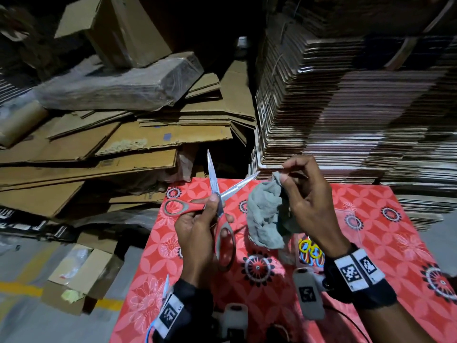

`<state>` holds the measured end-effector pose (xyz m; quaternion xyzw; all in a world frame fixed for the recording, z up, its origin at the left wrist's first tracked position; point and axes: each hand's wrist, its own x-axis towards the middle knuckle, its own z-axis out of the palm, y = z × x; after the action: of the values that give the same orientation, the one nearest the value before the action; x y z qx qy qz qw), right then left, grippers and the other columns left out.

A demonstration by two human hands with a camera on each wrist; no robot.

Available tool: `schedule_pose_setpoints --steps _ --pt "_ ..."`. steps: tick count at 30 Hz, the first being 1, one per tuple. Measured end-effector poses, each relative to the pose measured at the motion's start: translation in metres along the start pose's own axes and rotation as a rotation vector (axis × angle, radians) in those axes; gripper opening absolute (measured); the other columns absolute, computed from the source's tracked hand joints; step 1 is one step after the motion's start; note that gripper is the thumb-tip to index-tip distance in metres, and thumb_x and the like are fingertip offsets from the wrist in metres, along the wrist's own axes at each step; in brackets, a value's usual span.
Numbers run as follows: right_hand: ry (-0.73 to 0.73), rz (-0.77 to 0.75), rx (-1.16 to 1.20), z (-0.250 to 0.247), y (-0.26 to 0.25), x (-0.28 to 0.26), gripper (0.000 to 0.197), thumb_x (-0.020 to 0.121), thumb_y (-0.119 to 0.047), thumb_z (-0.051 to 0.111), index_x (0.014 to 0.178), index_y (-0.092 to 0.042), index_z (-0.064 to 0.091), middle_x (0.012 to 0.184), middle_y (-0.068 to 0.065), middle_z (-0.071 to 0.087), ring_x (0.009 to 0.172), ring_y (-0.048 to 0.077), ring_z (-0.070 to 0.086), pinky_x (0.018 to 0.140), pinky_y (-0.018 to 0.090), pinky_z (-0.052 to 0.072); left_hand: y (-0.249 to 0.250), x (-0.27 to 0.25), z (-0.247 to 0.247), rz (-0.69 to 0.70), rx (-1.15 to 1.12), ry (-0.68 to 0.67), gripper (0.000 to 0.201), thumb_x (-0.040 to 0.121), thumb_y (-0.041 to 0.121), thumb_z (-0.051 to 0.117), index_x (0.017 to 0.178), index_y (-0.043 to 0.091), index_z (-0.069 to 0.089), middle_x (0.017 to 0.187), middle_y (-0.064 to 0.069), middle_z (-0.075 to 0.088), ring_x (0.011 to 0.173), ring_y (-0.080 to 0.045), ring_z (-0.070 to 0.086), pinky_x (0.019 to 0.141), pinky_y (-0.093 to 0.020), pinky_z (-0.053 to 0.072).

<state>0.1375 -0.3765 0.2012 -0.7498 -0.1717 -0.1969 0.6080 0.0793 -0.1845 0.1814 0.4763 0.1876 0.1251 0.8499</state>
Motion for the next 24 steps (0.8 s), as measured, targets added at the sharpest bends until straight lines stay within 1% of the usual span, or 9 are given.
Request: schedule_pose_setpoints --steps 2,4,9,12,13,15,18,21,24 --pt "0.042 -0.053 -0.037 0.005 -0.002 0.000 0.022 0.098 0.003 0.066 0.103 -0.018 0.061 0.093 -0.005 0.066 0.085 0.010 0.066 0.077 0.024 0.051 0.004 -0.002 0.003 -0.026 -0.051 0.017 0.024 0.098 0.015 0.065 0.091 -0.008 0.067 0.070 -0.024 0.062 0.037 -0.019 0.047 0.037 -0.019 0.038" --pt "0.096 -0.092 -0.042 0.011 -0.004 0.000 0.018 0.095 0.001 0.072 0.101 -0.014 0.064 0.092 -0.001 0.069 0.085 0.015 0.070 0.078 0.028 0.056 0.005 -0.003 0.005 -0.039 -0.055 0.022 0.021 0.099 0.007 0.058 0.094 -0.012 0.066 0.067 -0.024 0.063 0.035 -0.019 0.046 0.036 -0.018 0.037" --pt "0.167 -0.213 -0.125 0.031 -0.013 -0.007 0.012 0.089 -0.001 0.081 0.093 -0.008 0.072 0.089 -0.002 0.073 0.084 0.016 0.073 0.076 0.035 0.060 0.003 -0.009 0.010 -0.042 -0.040 0.002 0.024 0.100 0.010 0.059 0.088 -0.010 0.065 0.068 -0.024 0.060 0.035 -0.016 0.043 0.038 -0.017 0.034" --pt "0.220 -0.233 -0.232 0.042 -0.008 -0.009 0.010 0.087 -0.006 0.084 0.092 -0.010 0.076 0.089 -0.004 0.074 0.084 0.015 0.073 0.073 0.040 0.059 0.001 -0.012 0.013 0.064 0.020 0.008 0.028 0.099 0.007 0.063 0.075 -0.003 0.071 0.064 -0.019 0.063 0.045 -0.019 0.053 0.043 -0.022 0.042" --pt "0.232 -0.226 -0.247 0.045 -0.006 -0.010 0.011 0.087 -0.008 0.084 0.095 -0.011 0.078 0.090 -0.005 0.075 0.085 0.014 0.073 0.074 0.039 0.059 0.000 -0.012 0.014 0.127 0.039 0.011 0.027 0.098 0.005 0.065 0.074 -0.007 0.071 0.064 -0.020 0.064 0.047 -0.020 0.056 0.045 -0.023 0.045" --pt "0.240 -0.220 -0.244 0.051 -0.005 -0.015 0.015 0.086 -0.010 0.086 0.100 -0.011 0.080 0.093 -0.006 0.077 0.087 0.011 0.073 0.076 0.036 0.060 -0.001 -0.014 0.016 0.251 0.060 -0.006 0.023 0.093 0.002 0.072 0.083 -0.018 0.069 0.067 -0.022 0.068 0.052 -0.021 0.061 0.048 -0.025 0.049" --pt "0.209 -0.224 -0.250 0.061 -0.010 -0.025 0.022 0.085 -0.011 0.086 0.107 -0.011 0.081 0.097 -0.005 0.079 0.091 0.009 0.074 0.084 0.027 0.059 -0.001 -0.014 0.016 0.376 0.085 -0.038 0.016 0.092 0.000 0.072 0.088 -0.015 0.070 0.073 -0.011 0.075 0.063 -0.017 0.070 0.060 -0.027 0.055" --pt "0.160 -0.104 -0.111 0.059 -0.015 -0.028 0.034 0.084 -0.006 0.085 0.117 -0.013 0.077 0.104 -0.007 0.078 0.096 0.003 0.074 0.087 0.023 0.060 -0.002 -0.009 0.011 0.405 0.146 -0.038 0.014 0.097 -0.004 0.066 0.088 -0.012 0.072 0.073 -0.009 0.075 0.064 -0.015 0.070 0.062 -0.027 0.055" --pt "0.165 -0.021 -0.030 0.048 -0.018 -0.022 0.043 0.084 -0.004 0.086 0.121 -0.014 0.069 0.101 -0.005 0.076 0.095 0.012 0.075 0.083 0.025 0.061 -0.001 -0.012 0.010 0.402 0.128 -0.047 0.020 0.095 0.003 0.072 0.084 -0.012 0.069 0.071 -0.012 0.072 0.061 -0.017 0.067 0.060 -0.029 0.053"
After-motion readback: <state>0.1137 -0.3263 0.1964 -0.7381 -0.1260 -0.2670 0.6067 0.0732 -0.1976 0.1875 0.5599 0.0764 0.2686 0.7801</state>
